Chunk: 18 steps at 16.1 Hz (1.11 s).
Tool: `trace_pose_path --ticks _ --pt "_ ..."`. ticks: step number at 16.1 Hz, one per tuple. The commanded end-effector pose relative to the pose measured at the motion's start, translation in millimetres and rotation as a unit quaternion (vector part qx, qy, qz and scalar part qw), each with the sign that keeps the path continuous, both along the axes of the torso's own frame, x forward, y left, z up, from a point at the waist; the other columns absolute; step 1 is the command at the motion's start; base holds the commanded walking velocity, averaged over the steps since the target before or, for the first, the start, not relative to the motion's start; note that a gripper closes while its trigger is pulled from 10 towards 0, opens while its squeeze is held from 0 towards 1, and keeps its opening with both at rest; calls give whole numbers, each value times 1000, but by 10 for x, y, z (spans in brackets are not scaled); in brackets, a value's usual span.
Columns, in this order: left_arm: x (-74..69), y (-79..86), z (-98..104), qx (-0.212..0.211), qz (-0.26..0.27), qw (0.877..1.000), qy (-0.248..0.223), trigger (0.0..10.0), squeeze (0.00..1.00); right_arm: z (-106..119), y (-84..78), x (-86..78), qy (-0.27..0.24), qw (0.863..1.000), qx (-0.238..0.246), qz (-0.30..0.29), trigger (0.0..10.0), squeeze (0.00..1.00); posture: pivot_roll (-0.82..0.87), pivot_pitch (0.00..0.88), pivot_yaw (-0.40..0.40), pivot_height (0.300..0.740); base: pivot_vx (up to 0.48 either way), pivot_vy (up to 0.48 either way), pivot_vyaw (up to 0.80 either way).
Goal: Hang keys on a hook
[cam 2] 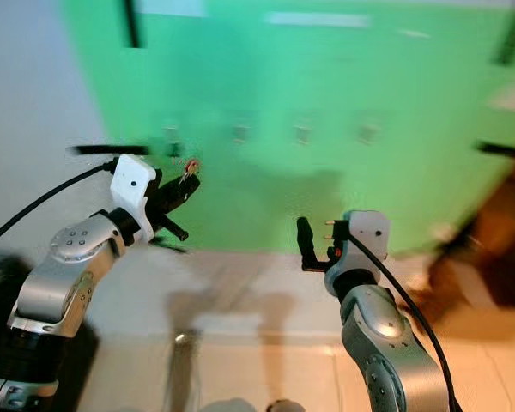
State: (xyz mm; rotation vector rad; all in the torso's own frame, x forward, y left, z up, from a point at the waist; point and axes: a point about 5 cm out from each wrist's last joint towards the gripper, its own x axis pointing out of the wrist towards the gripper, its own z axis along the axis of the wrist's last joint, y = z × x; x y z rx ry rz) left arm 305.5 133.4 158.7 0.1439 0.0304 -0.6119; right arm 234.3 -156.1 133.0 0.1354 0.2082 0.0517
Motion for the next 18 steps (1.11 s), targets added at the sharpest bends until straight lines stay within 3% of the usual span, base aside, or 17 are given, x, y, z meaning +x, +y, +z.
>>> trace_pose_path --ticks 1,4,12,16,18 --pt "-9 27 49 1 8 1000 -10 10000 0 8 7 4 -4 1000 3 2 10000 0 -124 0 28 740 0 0 -800" --pt "-41 85 37 9 12 1000 -10 10000 0 -2 60 -4 -7 1000 9 9 10000 0 -95 0 25 740 0 0 -800" --pt "-76 194 109 6 35 999 -36 10000 0 72 98 72 -47 997 3 53 10000 0 -61 0 -8 740 0 0 0" --pt "-25 191 197 6 29 998 -48 10000 0 49 92 106 -47 998 -3 47 10000 0 -51 0 -12 740 0 0 0" --pt "78 217 288 10 31 998 -62 10000 0 63 61 133 -54 998 -2 40 10000 0 -56 0 -3 740 0 0 0"
